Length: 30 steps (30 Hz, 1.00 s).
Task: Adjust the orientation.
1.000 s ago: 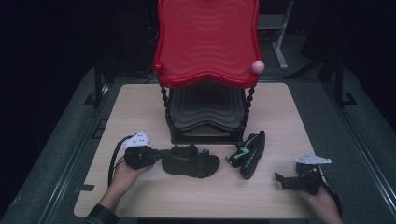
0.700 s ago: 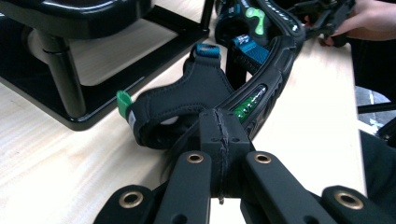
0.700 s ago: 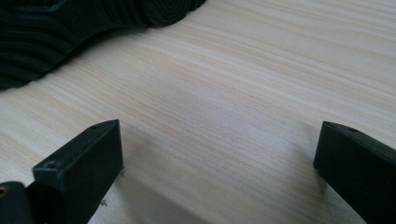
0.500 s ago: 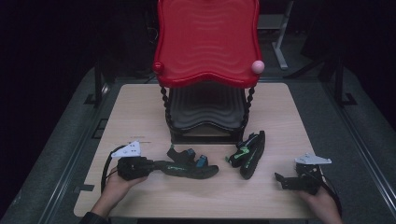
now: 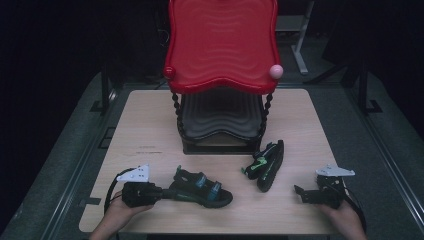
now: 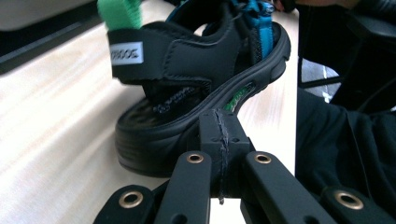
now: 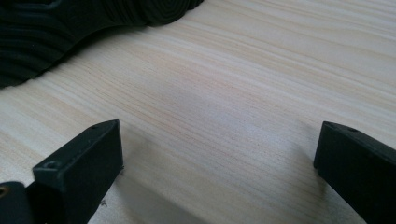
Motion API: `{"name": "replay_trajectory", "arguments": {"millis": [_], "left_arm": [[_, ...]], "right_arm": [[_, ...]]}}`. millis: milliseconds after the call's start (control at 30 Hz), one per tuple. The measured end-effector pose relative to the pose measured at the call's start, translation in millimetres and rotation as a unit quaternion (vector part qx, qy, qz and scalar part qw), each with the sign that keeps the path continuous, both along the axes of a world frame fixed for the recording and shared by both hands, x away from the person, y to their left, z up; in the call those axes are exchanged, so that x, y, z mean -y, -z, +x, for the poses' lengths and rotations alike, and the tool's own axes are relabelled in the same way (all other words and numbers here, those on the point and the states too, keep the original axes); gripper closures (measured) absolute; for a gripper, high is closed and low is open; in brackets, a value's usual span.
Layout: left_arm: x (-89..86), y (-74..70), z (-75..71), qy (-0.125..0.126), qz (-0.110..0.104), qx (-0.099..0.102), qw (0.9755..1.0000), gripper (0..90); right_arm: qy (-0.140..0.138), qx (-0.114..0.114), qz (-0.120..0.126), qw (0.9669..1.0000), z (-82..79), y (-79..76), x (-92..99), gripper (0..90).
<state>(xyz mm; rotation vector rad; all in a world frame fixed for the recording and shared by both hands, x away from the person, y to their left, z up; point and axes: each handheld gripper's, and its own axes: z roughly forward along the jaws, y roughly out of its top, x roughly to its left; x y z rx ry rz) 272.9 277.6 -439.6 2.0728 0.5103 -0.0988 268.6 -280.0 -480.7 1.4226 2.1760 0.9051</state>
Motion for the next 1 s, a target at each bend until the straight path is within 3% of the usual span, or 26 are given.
{"name": "replay_trajectory", "arguments": {"millis": [67,100,167,367,500,567,633,767,1000], "left_arm": [[1.4,3.6,-0.1,0.002,0.013,-0.005,0.9999,90.0],[5.6,11.0,-0.2,0.018,0.048,-0.01,0.9987,90.0],[7.2,13.8,0.9,0.025,0.05,-0.018,0.9983,90.0],[2.2,6.6,2.2,0.025,0.039,-0.009,0.9989,90.0],[-8.7,-0.7,10.6,0.002,0.033,0.011,0.9994,90.0],[-12.5,-1.3,22.2,-0.021,0.027,0.021,0.9992,90.0],[-12.1,-0.6,28.0,-0.029,0.025,0.023,0.999,90.0],[-0.6,7.8,48.9,-0.034,0.036,0.037,0.9981,90.0],[20.7,15.2,65.8,-0.025,0.038,0.041,0.9981,90.0]], "right_arm": [[0.0,0.0,0.0,1.0,0.0,0.0,0.0,1.0],[0.0,0.0,0.0,1.0,-0.1,0.0,0.1,1.0],[0.0,0.0,0.001,1.0,-0.1,0.0,0.4,1.0],[0.0,-0.001,0.002,1.0,-0.2,-0.1,0.6,1.0],[0.0,0.0,0.0,1.0,-0.2,0.1,0.2,1.0],[0.0,0.0,-0.001,1.0,-0.2,0.0,0.1,1.0],[0.0,0.0,-0.001,1.0,-0.1,0.0,0.0,1.0],[0.0,0.0,-0.001,1.0,-0.2,0.0,0.1,1.0],[0.0,0.0,0.0,1.0,-0.1,0.0,0.2,1.0]]}}
